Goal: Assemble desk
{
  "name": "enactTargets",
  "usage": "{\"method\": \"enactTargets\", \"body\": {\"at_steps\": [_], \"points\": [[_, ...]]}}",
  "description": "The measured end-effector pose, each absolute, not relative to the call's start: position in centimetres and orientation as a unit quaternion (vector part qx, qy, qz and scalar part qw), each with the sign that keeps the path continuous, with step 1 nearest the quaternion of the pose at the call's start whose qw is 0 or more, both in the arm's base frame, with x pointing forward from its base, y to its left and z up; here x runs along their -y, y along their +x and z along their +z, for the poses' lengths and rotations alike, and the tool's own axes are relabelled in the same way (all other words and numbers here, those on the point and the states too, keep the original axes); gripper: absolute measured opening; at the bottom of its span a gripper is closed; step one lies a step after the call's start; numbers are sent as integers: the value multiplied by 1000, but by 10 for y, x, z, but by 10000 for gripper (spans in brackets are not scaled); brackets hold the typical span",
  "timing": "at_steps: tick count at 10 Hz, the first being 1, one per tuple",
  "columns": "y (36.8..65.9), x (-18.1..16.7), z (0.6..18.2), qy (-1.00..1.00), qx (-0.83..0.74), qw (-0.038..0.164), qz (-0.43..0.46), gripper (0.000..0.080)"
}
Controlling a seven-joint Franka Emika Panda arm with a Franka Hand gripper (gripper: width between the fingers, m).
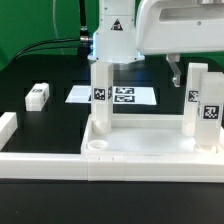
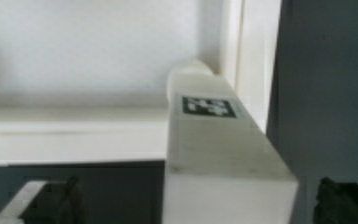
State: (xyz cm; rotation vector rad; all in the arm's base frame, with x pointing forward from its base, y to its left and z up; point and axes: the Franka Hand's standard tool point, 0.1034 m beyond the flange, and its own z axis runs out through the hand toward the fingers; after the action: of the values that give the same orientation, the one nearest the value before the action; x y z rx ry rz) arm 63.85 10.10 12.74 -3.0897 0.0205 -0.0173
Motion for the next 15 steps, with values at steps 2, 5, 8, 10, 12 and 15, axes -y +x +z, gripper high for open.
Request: {"method": "enactTargets", "body": {"at_steps": [2,5,8,10,12,15], "points": [[642,-106,126,-1000,-10,27,-10,649],[642,-104,125,-1000,-10,26,-9,526],[642,-104,125,-1000,-11,26,-9,286],[642,-104,125,-999,-38,27,-8,288],[641,-104,125,-993,-111,29,-6,288],[640,-105,124,-953,-299,39,-10,288]]}}
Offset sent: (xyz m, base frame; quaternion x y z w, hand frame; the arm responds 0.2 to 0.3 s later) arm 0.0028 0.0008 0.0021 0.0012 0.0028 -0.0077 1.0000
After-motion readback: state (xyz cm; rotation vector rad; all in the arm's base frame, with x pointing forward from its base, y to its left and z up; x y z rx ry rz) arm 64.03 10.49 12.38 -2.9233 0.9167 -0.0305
